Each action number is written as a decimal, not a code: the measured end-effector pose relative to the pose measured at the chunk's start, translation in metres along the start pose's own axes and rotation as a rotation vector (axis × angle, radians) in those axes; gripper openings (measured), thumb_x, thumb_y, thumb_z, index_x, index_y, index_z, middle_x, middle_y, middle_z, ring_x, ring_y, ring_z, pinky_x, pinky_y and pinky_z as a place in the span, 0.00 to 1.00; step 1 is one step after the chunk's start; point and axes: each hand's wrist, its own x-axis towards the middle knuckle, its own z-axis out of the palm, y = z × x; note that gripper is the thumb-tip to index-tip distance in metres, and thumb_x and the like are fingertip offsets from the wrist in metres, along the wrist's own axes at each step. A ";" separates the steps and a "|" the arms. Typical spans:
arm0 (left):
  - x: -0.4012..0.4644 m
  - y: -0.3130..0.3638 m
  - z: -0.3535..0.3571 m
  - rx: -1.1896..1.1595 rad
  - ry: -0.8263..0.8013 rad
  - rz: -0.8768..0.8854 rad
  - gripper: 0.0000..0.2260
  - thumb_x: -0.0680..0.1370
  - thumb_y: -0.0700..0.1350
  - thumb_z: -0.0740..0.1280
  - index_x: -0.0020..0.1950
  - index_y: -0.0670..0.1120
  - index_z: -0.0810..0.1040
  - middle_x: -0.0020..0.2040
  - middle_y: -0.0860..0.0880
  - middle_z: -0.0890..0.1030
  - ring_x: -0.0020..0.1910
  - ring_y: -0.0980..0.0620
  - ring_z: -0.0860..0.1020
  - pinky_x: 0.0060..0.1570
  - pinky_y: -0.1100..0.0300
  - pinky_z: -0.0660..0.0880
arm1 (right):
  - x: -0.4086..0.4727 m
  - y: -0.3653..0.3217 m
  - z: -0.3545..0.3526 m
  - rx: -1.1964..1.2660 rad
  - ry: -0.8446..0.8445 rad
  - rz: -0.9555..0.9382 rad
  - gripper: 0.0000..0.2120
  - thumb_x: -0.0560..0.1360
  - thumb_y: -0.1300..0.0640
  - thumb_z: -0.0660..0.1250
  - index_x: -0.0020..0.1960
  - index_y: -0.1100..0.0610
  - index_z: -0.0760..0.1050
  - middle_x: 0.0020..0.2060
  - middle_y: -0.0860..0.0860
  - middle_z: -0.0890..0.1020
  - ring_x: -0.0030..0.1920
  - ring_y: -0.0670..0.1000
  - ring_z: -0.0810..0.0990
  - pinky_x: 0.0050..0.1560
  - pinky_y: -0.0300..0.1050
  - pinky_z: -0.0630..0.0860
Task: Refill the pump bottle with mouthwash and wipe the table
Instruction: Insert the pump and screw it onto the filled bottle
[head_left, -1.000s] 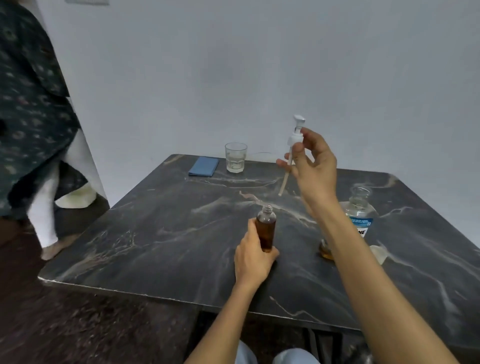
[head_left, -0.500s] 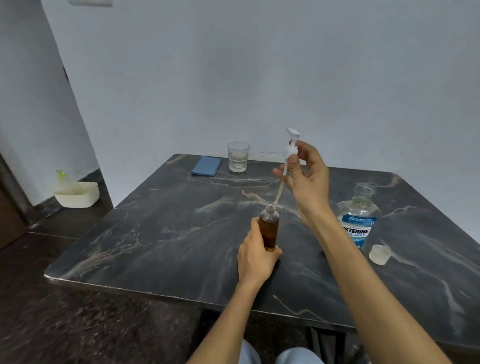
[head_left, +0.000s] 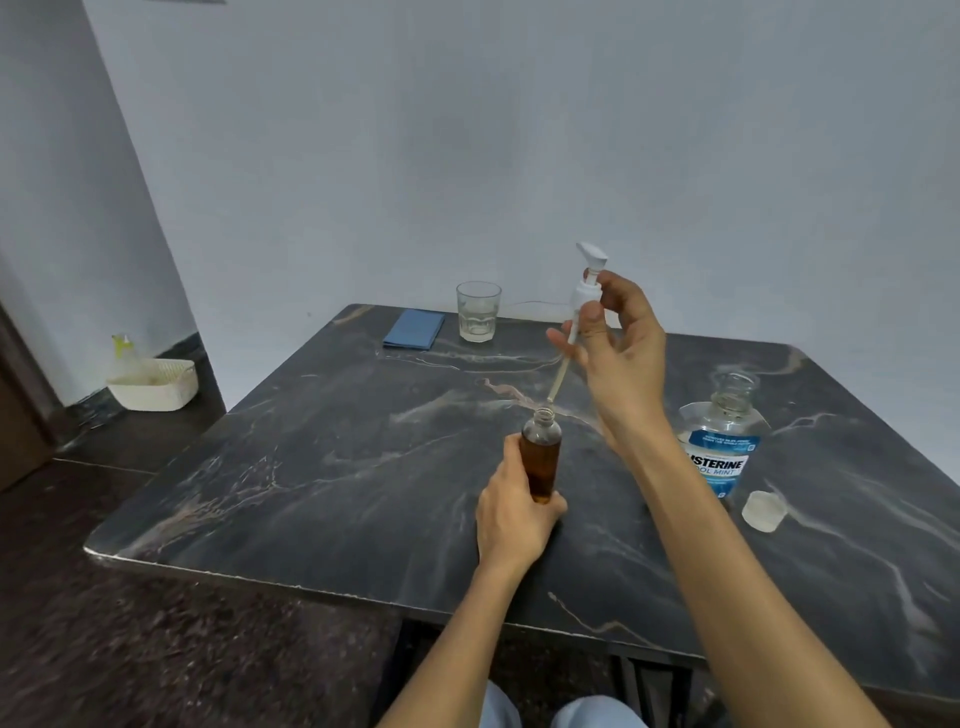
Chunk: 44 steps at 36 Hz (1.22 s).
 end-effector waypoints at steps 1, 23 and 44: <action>0.000 0.000 0.000 0.000 0.002 0.001 0.27 0.69 0.46 0.71 0.62 0.56 0.61 0.48 0.53 0.75 0.49 0.51 0.77 0.51 0.55 0.73 | -0.001 0.000 0.001 -0.003 -0.013 -0.006 0.09 0.78 0.58 0.62 0.58 0.54 0.71 0.47 0.46 0.74 0.39 0.44 0.79 0.47 0.46 0.81; -0.003 0.001 -0.004 -0.055 -0.015 0.069 0.22 0.71 0.46 0.71 0.59 0.52 0.64 0.49 0.51 0.78 0.47 0.50 0.78 0.49 0.52 0.75 | -0.055 0.054 -0.015 -0.200 -0.130 0.181 0.10 0.79 0.58 0.60 0.60 0.50 0.69 0.53 0.45 0.78 0.51 0.41 0.79 0.52 0.37 0.76; -0.004 0.001 -0.004 -0.060 0.014 0.109 0.18 0.72 0.50 0.66 0.59 0.52 0.66 0.49 0.51 0.81 0.47 0.48 0.79 0.41 0.58 0.69 | -0.070 0.064 -0.014 -0.145 -0.076 0.149 0.16 0.75 0.64 0.67 0.58 0.48 0.73 0.48 0.46 0.82 0.50 0.43 0.81 0.49 0.36 0.76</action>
